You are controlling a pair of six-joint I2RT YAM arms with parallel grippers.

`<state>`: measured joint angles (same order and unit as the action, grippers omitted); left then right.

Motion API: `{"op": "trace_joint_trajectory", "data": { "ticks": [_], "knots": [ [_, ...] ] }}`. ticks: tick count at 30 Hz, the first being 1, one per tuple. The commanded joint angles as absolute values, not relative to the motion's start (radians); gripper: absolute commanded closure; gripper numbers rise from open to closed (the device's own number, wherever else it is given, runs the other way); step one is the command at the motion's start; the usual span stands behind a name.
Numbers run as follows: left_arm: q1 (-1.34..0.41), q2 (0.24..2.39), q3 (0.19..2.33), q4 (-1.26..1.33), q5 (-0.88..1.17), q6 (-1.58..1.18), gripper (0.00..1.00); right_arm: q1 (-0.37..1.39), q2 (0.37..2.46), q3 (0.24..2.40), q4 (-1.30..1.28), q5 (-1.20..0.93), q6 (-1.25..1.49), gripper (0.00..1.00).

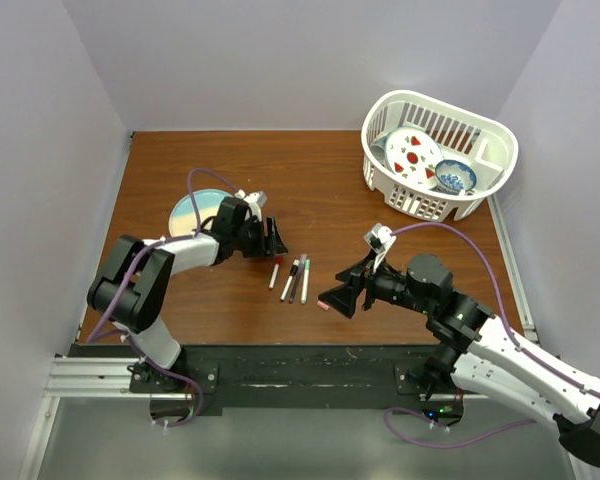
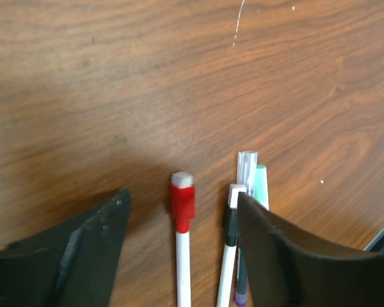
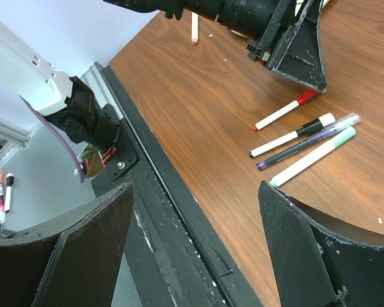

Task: Insert the pens into the pen caps

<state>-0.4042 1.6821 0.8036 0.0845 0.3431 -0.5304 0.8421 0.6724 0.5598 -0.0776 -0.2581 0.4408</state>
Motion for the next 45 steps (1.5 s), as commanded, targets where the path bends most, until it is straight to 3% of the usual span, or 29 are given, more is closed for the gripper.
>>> {"op": "trace_joint_trajectory", "data": {
  "ticks": [1,7,13,16,23,27,33,38,43,45],
  "knots": [
    [-0.399,1.661,0.856,0.029,0.311,-0.469,0.25,0.844,0.660,0.607,-0.086,-0.227,0.425,0.18],
    [-0.377,1.488,0.920,-0.191,0.103,-0.417,0.27,0.844,0.670,0.621,-0.092,-0.233,0.428,0.18],
    [-0.143,1.315,0.833,-0.345,-0.028,-0.429,0.30,0.844,0.614,0.597,-0.081,-0.238,0.437,0.17],
    [-0.003,1.243,0.734,-0.334,-0.028,-0.443,0.40,0.844,0.585,0.583,-0.077,-0.244,0.437,0.17],
    [0.234,1.273,0.690,-0.315,-0.025,-0.569,0.40,0.844,0.565,0.583,-0.080,-0.275,0.440,0.17],
    [0.275,1.325,0.673,-0.270,0.029,-0.620,0.41,0.844,0.537,0.571,-0.067,-0.284,0.453,0.17],
    [0.279,1.402,0.701,-0.270,-0.044,-0.641,0.42,0.844,0.534,0.581,-0.084,-0.279,0.431,0.17],
    [0.279,1.436,0.735,-0.365,-0.198,-0.687,0.50,0.844,0.549,0.586,-0.077,-0.272,0.429,0.18],
    [0.279,1.453,0.742,-0.371,-0.207,-0.699,0.51,0.844,0.564,0.586,-0.060,-0.275,0.439,0.18],
    [0.279,1.465,0.746,-0.373,-0.210,-0.696,0.56,0.844,0.569,0.587,-0.060,-0.272,0.443,0.18]
  ]
}}
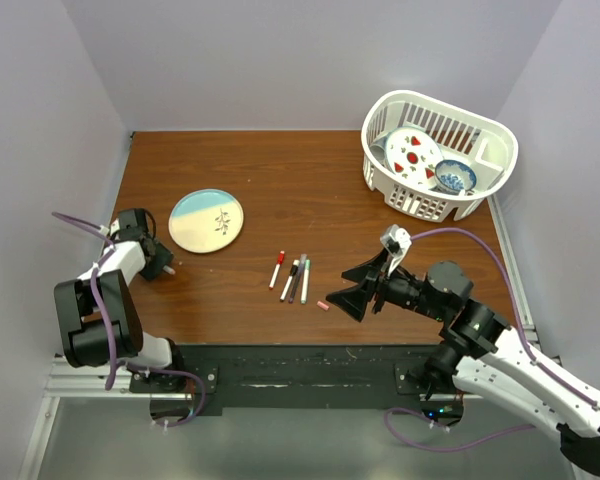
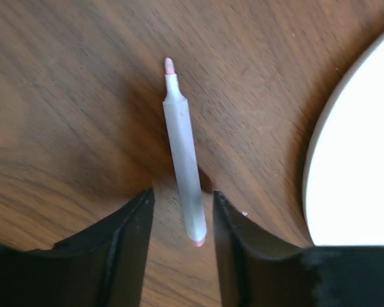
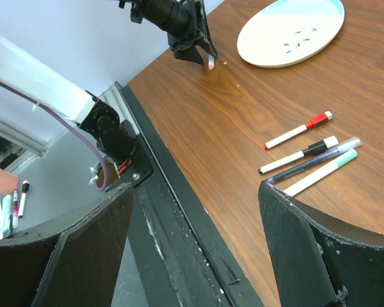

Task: Insert the pens into the pen caps

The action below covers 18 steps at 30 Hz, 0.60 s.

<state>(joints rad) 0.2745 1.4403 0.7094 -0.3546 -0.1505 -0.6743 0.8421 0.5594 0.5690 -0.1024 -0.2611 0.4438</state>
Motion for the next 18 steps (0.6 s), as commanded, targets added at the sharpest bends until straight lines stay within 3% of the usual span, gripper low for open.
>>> {"op": "trace_joint_trajectory", "data": {
  "ticks": [1,6,7,8,14,18],
  "knots": [
    [0.281,1.468,0.744,-0.368,-0.203,-0.693,0.58,0.844,0.571,0.589,-0.058,-0.273,0.446,0.18],
    [0.281,1.488,0.729,-0.351,-0.140,-0.680,0.84,0.844,0.577,0.589,-0.052,-0.276,0.474,0.18],
    [0.281,1.489,0.724,-0.353,-0.130,-0.673,0.97,0.844,0.577,0.589,-0.052,-0.276,0.477,0.18],
    [0.279,1.489,0.721,-0.351,-0.111,-0.669,1.00,0.845,0.574,0.588,-0.052,-0.275,0.483,0.18],
    [0.279,1.415,0.684,-0.344,0.035,-0.601,1.00,0.844,0.604,0.580,-0.005,-0.279,0.552,0.18],
    [0.279,1.237,0.664,-0.365,0.100,-0.542,1.00,0.845,0.647,0.583,0.050,-0.279,0.633,0.18]
  ]
}}
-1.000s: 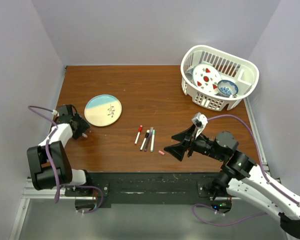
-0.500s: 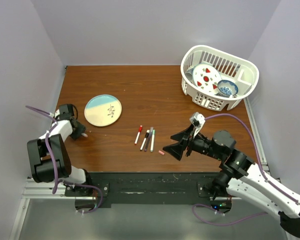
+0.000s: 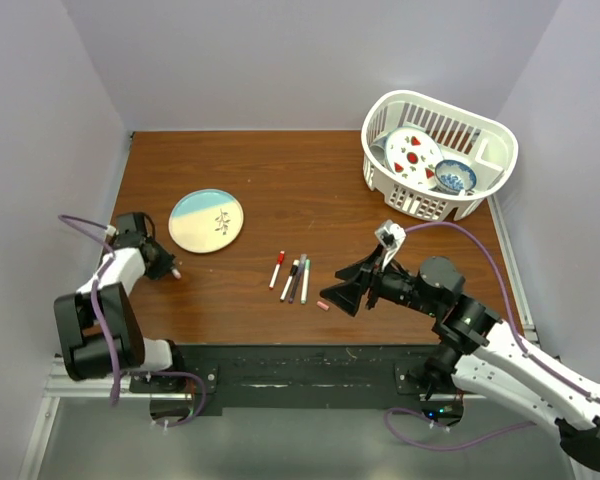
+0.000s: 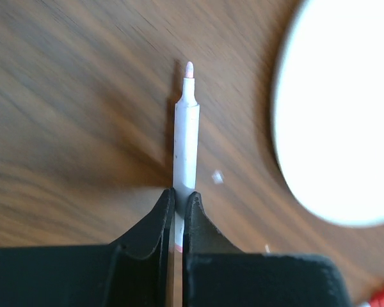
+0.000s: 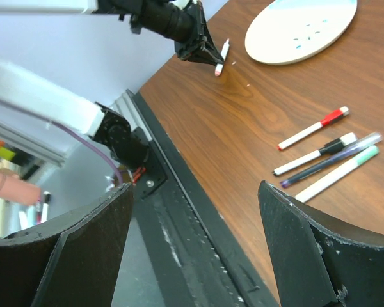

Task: Insert the pens into the pen caps

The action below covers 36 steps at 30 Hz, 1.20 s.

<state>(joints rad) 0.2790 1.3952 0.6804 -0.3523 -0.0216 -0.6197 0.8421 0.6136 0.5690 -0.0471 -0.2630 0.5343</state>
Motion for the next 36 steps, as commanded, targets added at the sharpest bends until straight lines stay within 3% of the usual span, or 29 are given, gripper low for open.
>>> {"op": "trace_joint_trajectory", "data": {
  "ticks": [1,8,15,21,28,36],
  "knots": [
    [0.278,1.203,0.663,-0.371,0.112,-0.526,1.00,0.844,0.661,0.583,0.075,-0.275,0.650,0.18],
    [0.229,1.022,0.652,-0.314,0.464,-0.465,1.00,0.844,0.751,0.620,0.130,-0.126,0.758,0.18],
    [-0.159,0.953,0.627,-0.093,0.643,-0.553,1.00,0.844,0.942,0.718,0.222,-0.081,0.746,0.19],
    [-0.362,0.931,0.632,0.092,0.715,-0.601,1.00,0.844,1.078,0.813,0.245,-0.089,0.706,0.20],
    [-0.408,0.910,0.597,0.225,0.790,-0.653,1.00,0.844,1.150,0.816,0.316,-0.057,0.753,0.25],
    [-0.419,0.911,0.546,0.327,0.851,-0.684,1.00,0.844,1.203,0.814,0.434,-0.046,0.799,0.40]
  ]
}}
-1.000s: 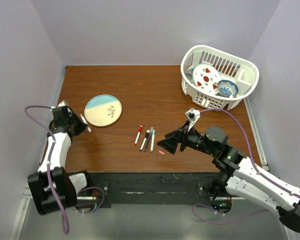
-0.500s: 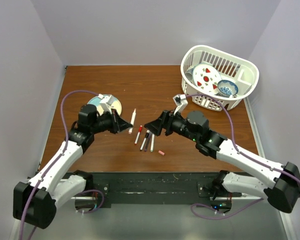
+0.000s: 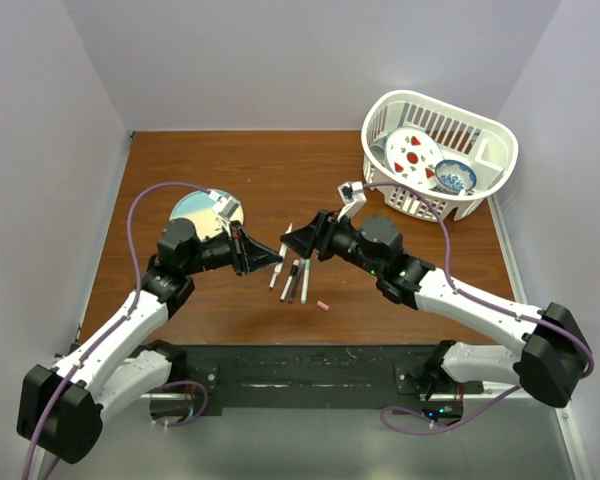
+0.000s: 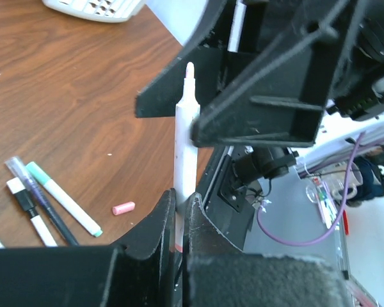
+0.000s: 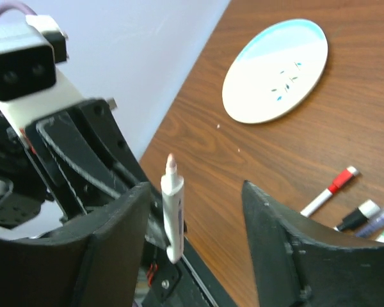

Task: Insert the pens into the pen caps

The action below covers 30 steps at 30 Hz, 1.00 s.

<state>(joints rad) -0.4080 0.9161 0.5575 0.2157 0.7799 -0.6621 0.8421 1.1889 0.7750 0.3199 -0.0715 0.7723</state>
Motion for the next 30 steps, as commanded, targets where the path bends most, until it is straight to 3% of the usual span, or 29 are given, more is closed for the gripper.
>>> {"op": "trace_joint_trajectory", "data": {
  "ticks": [1,3,4,7,11,16,20,24,25,27,30],
  "knots": [
    [-0.420,0.919,0.546,0.330,0.856,-0.684,1.00,0.844,1.215,0.816,0.436,-0.048,0.799,0.46],
    [-0.422,0.923,0.545,0.340,0.864,-0.689,1.00,0.844,1.226,0.816,0.448,-0.063,0.802,0.64],
    [-0.422,0.925,0.545,0.348,0.862,-0.692,1.00,0.844,1.232,0.815,0.452,-0.069,0.802,0.79],
    [-0.422,0.931,0.548,0.376,0.879,-0.709,1.00,0.844,1.235,0.801,0.486,-0.109,0.799,1.00],
    [-0.422,0.957,0.558,0.396,0.900,-0.724,0.77,0.844,1.224,0.793,0.523,-0.169,0.793,1.00],
    [-0.422,0.995,0.566,0.432,0.914,-0.749,0.69,0.845,1.212,0.798,0.531,-0.222,0.793,1.00],
    [-0.422,1.005,0.568,0.451,0.916,-0.759,0.68,0.847,1.212,0.795,0.534,-0.250,0.792,1.00],
    [-0.422,1.015,0.569,0.471,0.928,-0.759,0.77,0.851,1.226,0.805,0.520,-0.294,0.775,1.00],
    [-0.422,1.017,0.568,0.483,0.934,-0.761,1.00,0.854,1.229,0.807,0.517,-0.302,0.772,1.00],
    [-0.422,1.020,0.563,0.502,0.946,-0.764,1.00,0.856,1.233,0.810,0.511,-0.333,0.764,1.00],
    [-0.422,1.014,0.551,0.544,0.959,-0.772,1.00,0.856,1.220,0.836,0.450,-0.357,0.721,0.82]
  ]
}}
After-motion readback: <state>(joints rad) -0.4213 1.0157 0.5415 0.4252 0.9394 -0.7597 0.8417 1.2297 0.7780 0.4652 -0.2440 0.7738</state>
